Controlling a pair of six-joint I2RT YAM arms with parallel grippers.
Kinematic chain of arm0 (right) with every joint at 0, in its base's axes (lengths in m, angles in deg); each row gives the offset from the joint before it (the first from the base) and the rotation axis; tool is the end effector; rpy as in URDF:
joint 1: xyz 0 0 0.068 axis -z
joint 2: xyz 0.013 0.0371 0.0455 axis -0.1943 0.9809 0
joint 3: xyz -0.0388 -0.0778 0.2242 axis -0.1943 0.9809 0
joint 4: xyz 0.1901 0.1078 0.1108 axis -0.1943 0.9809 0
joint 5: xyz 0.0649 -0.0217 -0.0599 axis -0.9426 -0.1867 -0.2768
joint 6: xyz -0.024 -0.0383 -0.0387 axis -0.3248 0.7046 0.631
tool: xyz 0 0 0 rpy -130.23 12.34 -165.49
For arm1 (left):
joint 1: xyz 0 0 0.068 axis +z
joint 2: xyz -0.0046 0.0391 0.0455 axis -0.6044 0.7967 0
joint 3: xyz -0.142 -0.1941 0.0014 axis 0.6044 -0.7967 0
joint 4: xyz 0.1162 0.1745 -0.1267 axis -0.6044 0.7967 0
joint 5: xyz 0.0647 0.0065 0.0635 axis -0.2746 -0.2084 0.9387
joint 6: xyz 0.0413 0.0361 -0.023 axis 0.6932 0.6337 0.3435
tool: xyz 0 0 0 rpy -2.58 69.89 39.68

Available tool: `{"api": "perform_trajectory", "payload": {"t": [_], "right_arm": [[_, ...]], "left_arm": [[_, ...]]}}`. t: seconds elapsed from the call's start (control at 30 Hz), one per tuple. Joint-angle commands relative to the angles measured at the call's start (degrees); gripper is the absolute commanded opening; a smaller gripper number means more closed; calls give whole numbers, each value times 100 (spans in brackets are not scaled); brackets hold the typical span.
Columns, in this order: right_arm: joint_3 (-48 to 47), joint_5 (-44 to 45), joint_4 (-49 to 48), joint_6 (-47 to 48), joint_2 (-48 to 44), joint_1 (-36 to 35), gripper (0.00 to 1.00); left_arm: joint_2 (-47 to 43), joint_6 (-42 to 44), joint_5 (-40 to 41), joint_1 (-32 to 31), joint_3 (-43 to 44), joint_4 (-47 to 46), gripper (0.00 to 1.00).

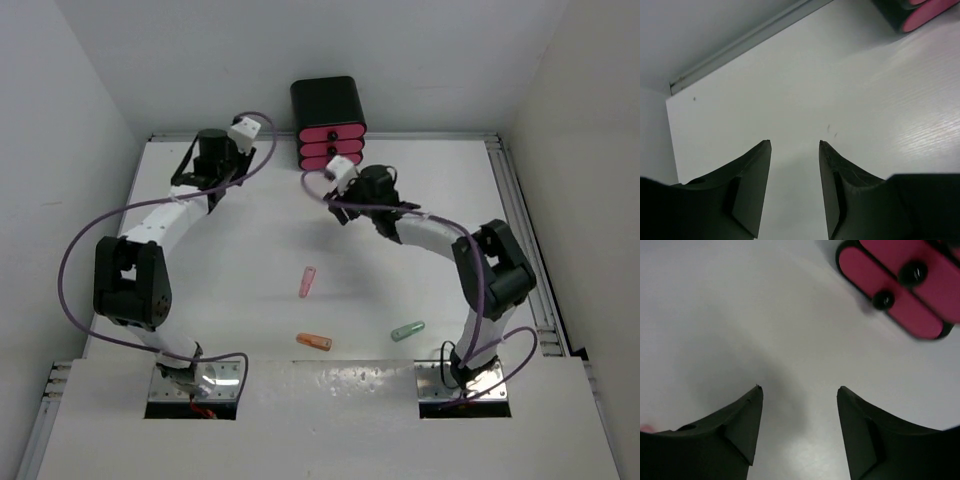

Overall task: Sort the stationery into containers
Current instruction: Open the drawer in the storage box.

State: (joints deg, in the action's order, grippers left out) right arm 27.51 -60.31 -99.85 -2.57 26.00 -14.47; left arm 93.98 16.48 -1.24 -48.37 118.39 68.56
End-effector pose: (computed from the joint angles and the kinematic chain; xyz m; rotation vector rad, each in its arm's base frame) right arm 0.3445 0.1751 0.1834 -0.6218 1.9776 0.4549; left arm 0.3708 -0.0704 0.2620 0.4501 1.9394 0.1333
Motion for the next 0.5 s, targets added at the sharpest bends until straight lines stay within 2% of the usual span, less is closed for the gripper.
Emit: {"api": "perform_trajectory", "payload": {"t": [0.0, 0.03, 0.07, 0.13, 0.3, 0.47], "right_arm": [[522, 1247, -1442, 3767, 499, -455, 61], [863, 1415, -2587, 4295, 675, -639, 63], [971, 1713, -3164, 5031, 869, -702, 63], [964, 1856, -4237, 5406, 1342, -781, 63], [542, 2067, -4399, 5486, 1644, -895, 61], [568, 1900, -5006, 6171, 1959, -878, 60]], "left_arm": [[-257, -609, 167, 545, 405, 995, 49], [-257, -635, 168, 651, 458, 1188, 49], [-309, -688, 142, 765, 441, 1234, 49], [-431, -776, 71, 1073, 310, 1304, 48], [-731, -847, -95, 1496, -112, 1331, 46], [-1012, -934, -140, 1593, -630, 1120, 46]]}}
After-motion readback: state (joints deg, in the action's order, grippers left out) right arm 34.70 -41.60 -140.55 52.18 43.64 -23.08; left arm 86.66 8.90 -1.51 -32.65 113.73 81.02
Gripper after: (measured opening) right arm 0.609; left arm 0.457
